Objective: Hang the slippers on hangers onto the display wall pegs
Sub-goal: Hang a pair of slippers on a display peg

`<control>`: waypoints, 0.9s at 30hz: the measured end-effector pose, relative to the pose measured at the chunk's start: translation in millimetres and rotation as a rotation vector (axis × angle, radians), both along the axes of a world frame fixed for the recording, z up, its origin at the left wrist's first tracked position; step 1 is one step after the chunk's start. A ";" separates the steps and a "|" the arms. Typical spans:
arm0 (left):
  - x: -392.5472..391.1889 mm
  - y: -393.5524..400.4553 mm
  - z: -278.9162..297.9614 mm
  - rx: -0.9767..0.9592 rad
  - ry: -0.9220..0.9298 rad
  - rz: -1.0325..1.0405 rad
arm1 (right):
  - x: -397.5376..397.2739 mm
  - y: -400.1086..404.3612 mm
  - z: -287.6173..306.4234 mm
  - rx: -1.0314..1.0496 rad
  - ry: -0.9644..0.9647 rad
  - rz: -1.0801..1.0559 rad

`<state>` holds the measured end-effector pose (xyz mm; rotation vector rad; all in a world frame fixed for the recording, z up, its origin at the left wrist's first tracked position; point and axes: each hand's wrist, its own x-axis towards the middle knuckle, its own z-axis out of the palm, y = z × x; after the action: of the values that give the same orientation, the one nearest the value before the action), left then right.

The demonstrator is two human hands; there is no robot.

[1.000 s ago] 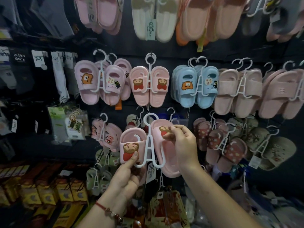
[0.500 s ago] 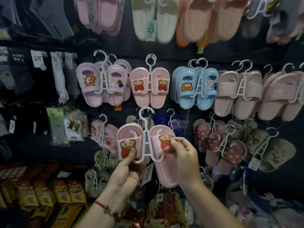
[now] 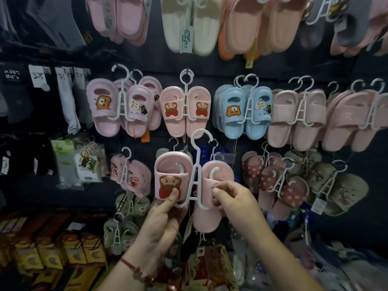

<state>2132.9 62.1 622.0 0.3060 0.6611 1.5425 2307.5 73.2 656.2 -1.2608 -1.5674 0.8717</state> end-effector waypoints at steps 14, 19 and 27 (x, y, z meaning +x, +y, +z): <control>10.4 -6.9 -0.2 0.073 0.233 -0.041 | -12.3 32.4 55.8 0.052 -0.143 -0.013; -4.7 -7.1 -7.9 -0.024 0.633 -0.065 | -19.0 40.7 59.8 0.137 -0.197 -0.073; -50.8 -16.9 3.7 0.220 1.357 0.309 | -44.9 49.2 81.8 0.253 -0.327 -0.137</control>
<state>2082.1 45.2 625.7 1.5376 1.6223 1.5516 2262.6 122.4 738.0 -1.3538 -1.7573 0.3778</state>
